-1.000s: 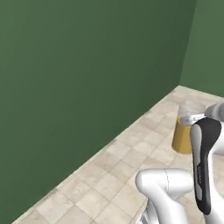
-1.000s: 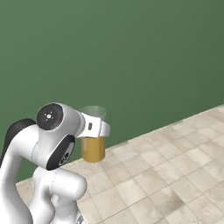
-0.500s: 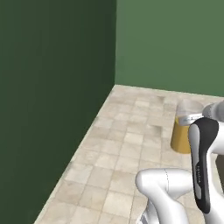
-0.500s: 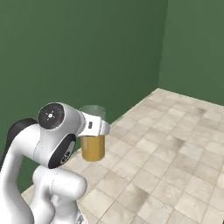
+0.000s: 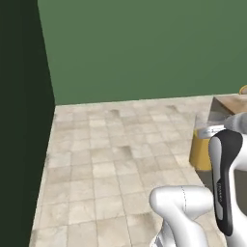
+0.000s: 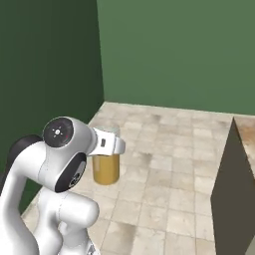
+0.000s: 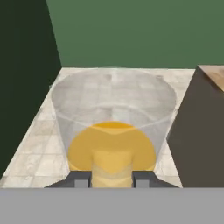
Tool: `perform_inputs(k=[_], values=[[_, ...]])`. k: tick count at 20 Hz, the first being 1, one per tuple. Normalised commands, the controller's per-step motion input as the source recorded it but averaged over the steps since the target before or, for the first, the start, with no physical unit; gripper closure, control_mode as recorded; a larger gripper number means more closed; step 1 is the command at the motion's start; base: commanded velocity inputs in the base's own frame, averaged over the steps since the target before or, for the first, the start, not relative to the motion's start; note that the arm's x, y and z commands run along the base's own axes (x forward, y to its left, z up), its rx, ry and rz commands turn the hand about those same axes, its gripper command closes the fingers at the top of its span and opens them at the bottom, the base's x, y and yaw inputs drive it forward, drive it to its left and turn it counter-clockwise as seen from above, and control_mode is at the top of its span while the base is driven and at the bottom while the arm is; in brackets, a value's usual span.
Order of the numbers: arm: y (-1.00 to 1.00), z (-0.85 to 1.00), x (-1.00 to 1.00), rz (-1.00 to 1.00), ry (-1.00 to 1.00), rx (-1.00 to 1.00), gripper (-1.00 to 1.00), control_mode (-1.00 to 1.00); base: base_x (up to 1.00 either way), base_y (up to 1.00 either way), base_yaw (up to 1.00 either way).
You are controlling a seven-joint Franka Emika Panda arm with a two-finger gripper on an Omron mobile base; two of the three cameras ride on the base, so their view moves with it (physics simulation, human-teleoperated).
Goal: There is a tray on the dining counter. Grab the cup, mug, and pitcher and place them on the tray. The pitcher may be placed next to the tray if it cannot fit the tray.
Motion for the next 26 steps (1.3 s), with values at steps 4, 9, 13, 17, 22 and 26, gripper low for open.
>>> perform_inputs(k=[4,9,13,17,22,26], values=[[0.0,0.0,0.0,0.0,0.0,0.0,1.0,1.0,0.98,0.75,-0.62],[0.0,0.0,0.0,0.0,0.0,0.0,1.0,1.0,1.0,0.93,-0.61],[0.0,0.0,0.0,0.0,0.0,0.0,1.0,1.0,1.0,0.93,-0.6],[0.0,0.0,0.0,0.0,0.0,0.0,1.0,1.0,1.0,0.87,-0.61],[0.0,0.0,0.0,0.0,0.0,0.0,1.0,1.0,1.0,0.87,-0.62],[0.0,0.0,0.0,0.0,0.0,0.0,1.0,1.0,0.97,0.88,-0.61]])
